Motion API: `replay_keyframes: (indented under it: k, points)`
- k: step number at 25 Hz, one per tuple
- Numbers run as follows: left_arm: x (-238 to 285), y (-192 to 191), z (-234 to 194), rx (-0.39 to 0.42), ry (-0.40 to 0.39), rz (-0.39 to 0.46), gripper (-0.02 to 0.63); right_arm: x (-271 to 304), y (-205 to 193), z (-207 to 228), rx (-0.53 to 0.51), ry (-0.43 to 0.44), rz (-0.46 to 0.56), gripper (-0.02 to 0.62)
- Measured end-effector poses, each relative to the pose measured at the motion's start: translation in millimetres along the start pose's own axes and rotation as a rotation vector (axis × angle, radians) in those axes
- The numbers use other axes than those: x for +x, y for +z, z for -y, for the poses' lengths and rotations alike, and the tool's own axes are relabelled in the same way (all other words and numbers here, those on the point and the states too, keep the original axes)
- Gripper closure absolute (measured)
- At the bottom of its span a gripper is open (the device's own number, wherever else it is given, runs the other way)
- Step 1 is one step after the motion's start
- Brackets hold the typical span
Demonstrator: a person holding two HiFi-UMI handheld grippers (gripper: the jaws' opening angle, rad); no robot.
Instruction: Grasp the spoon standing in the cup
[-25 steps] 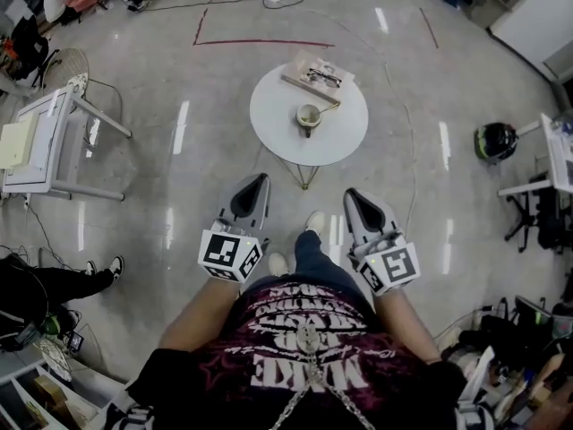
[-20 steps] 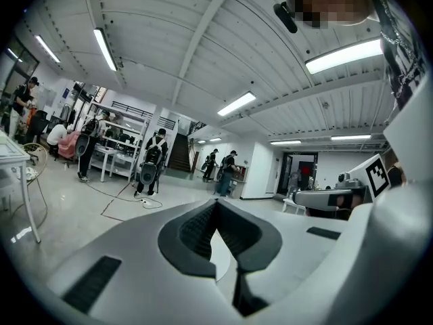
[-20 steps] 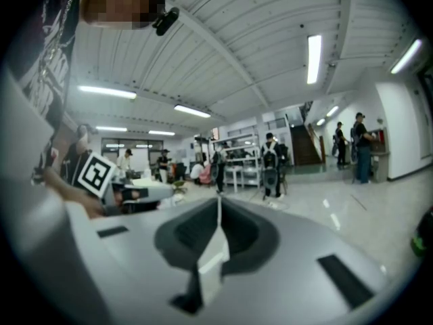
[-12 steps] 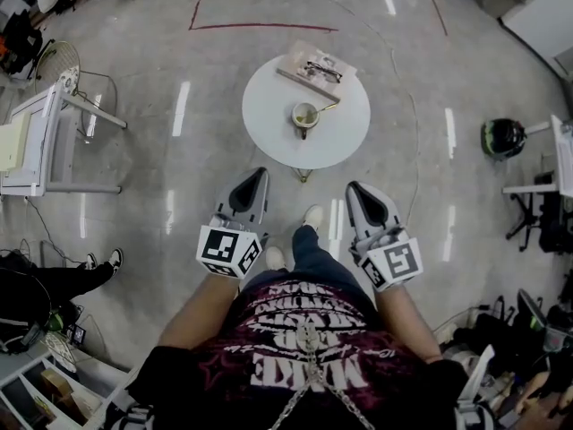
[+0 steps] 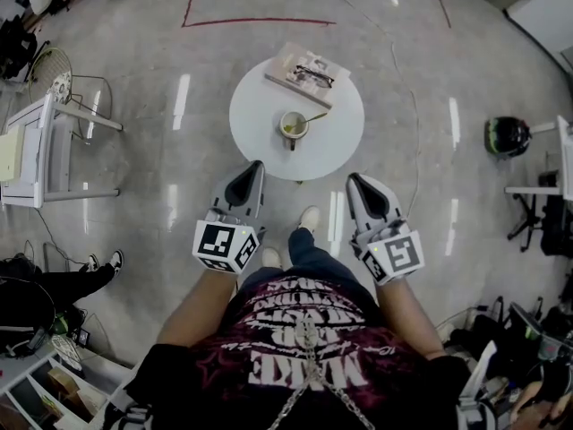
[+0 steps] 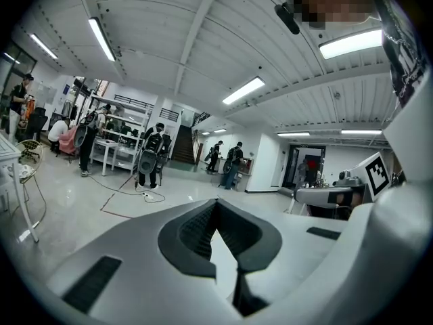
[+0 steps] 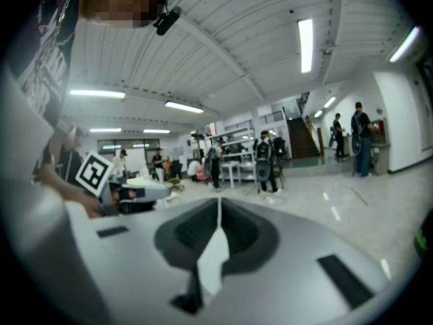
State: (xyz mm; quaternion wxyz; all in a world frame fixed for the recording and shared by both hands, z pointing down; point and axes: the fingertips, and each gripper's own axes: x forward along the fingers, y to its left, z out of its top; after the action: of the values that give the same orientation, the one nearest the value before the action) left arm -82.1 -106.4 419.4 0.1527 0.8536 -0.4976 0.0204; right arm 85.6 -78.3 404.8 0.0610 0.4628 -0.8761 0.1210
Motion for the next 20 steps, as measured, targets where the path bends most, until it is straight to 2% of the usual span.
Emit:
replay_keyframes:
  k: [9,14,20]
  points:
    - [41,26,1,0.02,0.075,0.034,0.581,30,18,47,-0.02,0.072,0.001,0.558]
    - [44,34,-9,0.032,0.132,0.039,0.581,45,23,60,-0.027,0.1,-0.008,0.558]
    - [47,38,-22,0.038,0.163,0.026,0.581,56,21,65,-0.009,0.118,-0.018,0.557]
